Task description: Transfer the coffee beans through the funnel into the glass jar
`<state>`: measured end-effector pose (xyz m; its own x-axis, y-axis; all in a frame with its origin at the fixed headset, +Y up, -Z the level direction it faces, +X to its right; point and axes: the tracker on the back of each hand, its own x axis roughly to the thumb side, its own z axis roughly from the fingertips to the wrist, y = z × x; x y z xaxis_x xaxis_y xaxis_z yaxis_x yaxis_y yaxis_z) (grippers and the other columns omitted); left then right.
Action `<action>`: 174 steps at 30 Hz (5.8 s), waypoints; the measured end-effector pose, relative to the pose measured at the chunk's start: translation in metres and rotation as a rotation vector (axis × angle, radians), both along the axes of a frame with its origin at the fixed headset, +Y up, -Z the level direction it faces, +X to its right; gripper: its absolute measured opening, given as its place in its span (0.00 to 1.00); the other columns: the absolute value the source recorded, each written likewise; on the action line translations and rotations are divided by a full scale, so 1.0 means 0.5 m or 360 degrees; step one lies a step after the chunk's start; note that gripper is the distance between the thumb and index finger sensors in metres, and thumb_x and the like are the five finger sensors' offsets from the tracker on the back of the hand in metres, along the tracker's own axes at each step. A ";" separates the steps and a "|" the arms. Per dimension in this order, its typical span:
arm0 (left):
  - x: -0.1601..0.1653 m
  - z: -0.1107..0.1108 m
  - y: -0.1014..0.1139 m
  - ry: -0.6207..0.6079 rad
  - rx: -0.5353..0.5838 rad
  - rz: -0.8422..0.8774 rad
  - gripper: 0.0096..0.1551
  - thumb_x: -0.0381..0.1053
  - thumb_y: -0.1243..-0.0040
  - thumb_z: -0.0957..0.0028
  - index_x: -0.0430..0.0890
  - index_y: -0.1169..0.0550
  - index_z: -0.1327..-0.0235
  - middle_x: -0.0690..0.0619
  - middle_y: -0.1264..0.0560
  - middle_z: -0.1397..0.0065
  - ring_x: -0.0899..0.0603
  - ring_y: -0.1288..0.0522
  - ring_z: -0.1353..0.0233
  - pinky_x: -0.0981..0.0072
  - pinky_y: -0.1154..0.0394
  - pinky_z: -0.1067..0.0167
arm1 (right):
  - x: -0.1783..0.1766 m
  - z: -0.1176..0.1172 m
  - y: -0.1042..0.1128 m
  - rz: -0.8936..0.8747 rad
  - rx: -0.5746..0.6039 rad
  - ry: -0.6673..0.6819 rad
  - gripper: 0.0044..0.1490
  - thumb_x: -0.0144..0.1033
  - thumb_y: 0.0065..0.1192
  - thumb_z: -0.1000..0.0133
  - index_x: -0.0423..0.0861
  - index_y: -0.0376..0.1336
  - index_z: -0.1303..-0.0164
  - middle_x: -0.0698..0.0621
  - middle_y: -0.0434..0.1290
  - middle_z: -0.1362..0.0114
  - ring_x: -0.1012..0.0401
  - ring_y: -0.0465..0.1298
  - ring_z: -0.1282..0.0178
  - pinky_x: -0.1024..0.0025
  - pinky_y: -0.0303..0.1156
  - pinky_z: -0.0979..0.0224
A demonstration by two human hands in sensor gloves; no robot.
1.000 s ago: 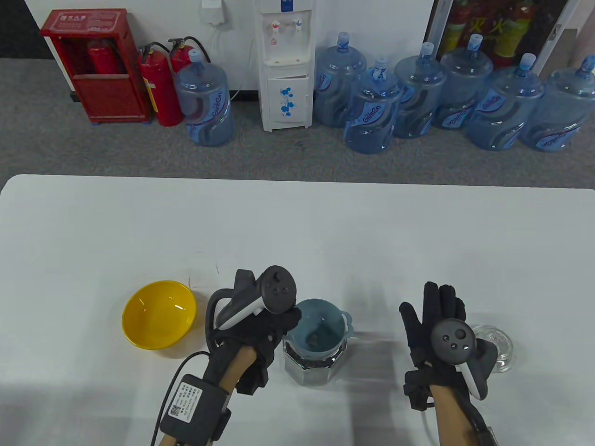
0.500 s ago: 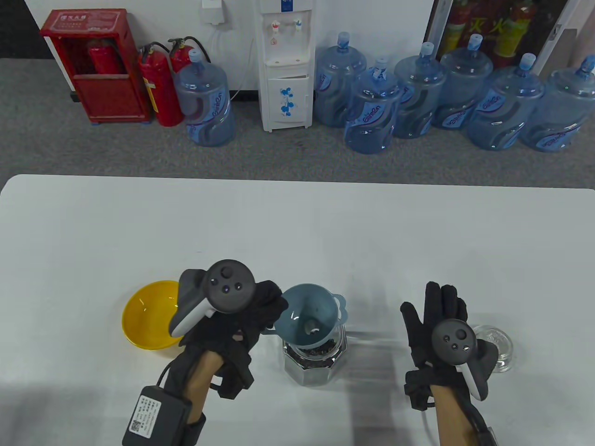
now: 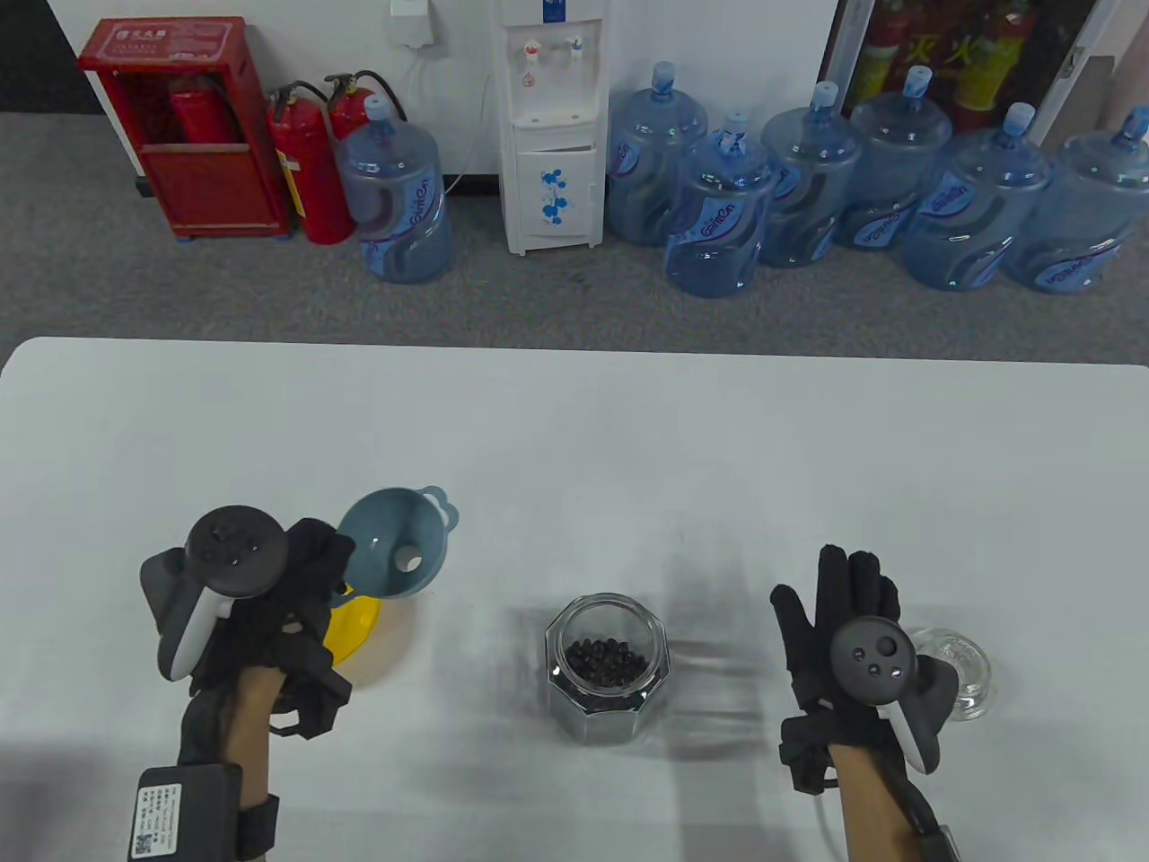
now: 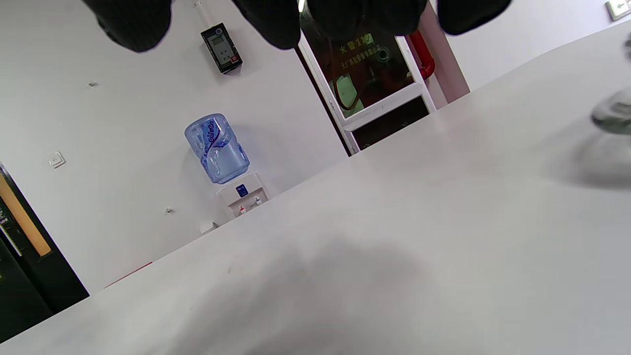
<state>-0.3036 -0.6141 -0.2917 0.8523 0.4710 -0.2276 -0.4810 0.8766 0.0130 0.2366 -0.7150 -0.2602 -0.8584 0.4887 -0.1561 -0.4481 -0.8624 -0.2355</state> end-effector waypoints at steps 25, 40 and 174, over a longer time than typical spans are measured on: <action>-0.074 0.030 -0.130 0.0069 -0.0075 -0.0333 0.20 0.55 0.41 0.39 0.47 0.20 0.41 0.51 0.14 0.48 0.52 0.11 0.58 0.55 0.18 0.42 | -0.006 0.000 0.000 0.0027 -0.0014 -0.0004 0.52 0.66 0.42 0.29 0.44 0.43 0.04 0.34 0.40 0.06 0.34 0.45 0.11 0.30 0.50 0.19; -0.060 0.034 -0.135 0.0070 -0.0013 -0.0724 0.23 0.57 0.32 0.46 0.48 0.18 0.43 0.54 0.12 0.46 0.52 0.08 0.56 0.55 0.17 0.42 | -0.007 0.000 -0.002 0.0032 -0.0026 -0.0003 0.52 0.66 0.42 0.29 0.44 0.43 0.04 0.34 0.40 0.06 0.34 0.45 0.11 0.30 0.50 0.19; 0.230 0.021 -0.196 -0.0477 0.0043 -0.0572 0.49 0.75 0.64 0.44 0.57 0.62 0.17 0.45 0.66 0.13 0.30 0.70 0.17 0.35 0.65 0.26 | -0.302 0.022 0.289 0.0609 -0.0117 0.0875 0.44 0.62 0.78 0.43 0.52 0.68 0.18 0.31 0.70 0.21 0.41 0.75 0.38 0.43 0.72 0.34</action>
<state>-0.1884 -0.7122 -0.2811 0.9888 0.1361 0.0618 -0.1328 0.9896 -0.0548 0.0854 -0.5705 -0.2490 -0.9331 0.1388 0.3318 -0.1455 -0.9893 0.0048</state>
